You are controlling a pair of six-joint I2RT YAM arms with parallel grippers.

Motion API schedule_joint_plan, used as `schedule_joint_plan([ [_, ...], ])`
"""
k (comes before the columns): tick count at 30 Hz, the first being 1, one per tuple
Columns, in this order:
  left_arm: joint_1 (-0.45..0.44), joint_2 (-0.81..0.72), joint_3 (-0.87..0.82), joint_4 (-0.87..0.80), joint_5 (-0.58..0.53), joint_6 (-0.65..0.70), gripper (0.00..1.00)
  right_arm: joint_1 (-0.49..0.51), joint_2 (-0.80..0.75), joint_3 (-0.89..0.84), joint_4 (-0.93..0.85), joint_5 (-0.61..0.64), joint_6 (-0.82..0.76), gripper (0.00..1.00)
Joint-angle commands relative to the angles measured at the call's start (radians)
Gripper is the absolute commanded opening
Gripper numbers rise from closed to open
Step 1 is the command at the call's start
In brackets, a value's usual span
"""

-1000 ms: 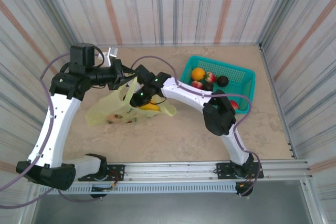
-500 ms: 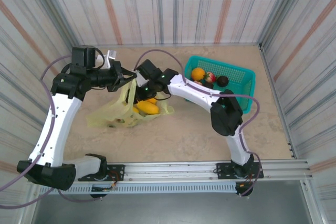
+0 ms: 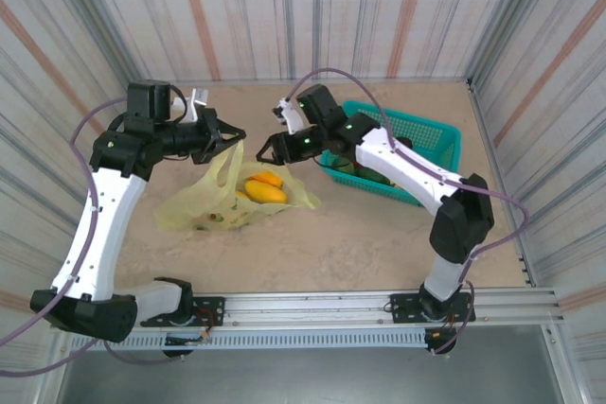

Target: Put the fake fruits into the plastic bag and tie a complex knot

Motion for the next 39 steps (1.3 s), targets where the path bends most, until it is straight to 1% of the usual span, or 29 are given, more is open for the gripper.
schedule_joint_plan([
  [1, 0.005, 0.011, 0.037, 0.005, 0.012, -0.006, 0.00, -0.049, -0.089, -0.053, 0.036, -0.024, 0.064, 0.61],
  [4, -0.002, 0.019, 0.042, -0.003, 0.015, -0.006, 0.00, -0.120, -0.147, -0.117, 0.043, -0.012, 0.109, 0.61],
  [7, -0.007, 0.024, 0.043, -0.009, 0.019, -0.010, 0.00, -0.193, -0.195, -0.170, -0.003, 0.035, 0.113, 0.61],
  [11, -0.006, 0.033, 0.057, -0.023, 0.020, -0.003, 0.00, -0.244, -0.192, -0.114, -0.234, 0.233, 0.032, 0.61],
  [12, -0.007, 0.037, 0.062, -0.029, 0.022, 0.002, 0.00, -0.255, -0.190, -0.107, -0.264, 0.268, 0.018, 0.61],
  [17, -0.010, 0.051, 0.069, -0.029, 0.026, 0.004, 0.00, -0.332, -0.180, -0.125, -0.325, 0.351, 0.035, 0.61],
  [23, -0.026, 0.064, 0.069, -0.022, 0.028, 0.006, 0.00, -0.399, -0.089, -0.086, -0.344, 0.390, 0.042, 0.61],
  [27, -0.027, 0.064, 0.063, -0.021, 0.026, 0.007, 0.00, -0.409, -0.014, -0.045, -0.328, 0.433, 0.055, 0.64],
  [31, -0.029, 0.059, 0.051, -0.022, 0.026, 0.010, 0.00, -0.407, 0.073, 0.031, -0.315, 0.518, 0.065, 0.68],
  [34, -0.029, 0.057, 0.046, -0.020, 0.025, 0.015, 0.00, -0.413, 0.135, 0.068, -0.287, 0.585, 0.090, 0.69],
  [39, -0.028, 0.052, 0.034, -0.021, 0.019, 0.023, 0.00, -0.429, 0.256, 0.143, -0.250, 0.567, 0.160, 0.65],
])
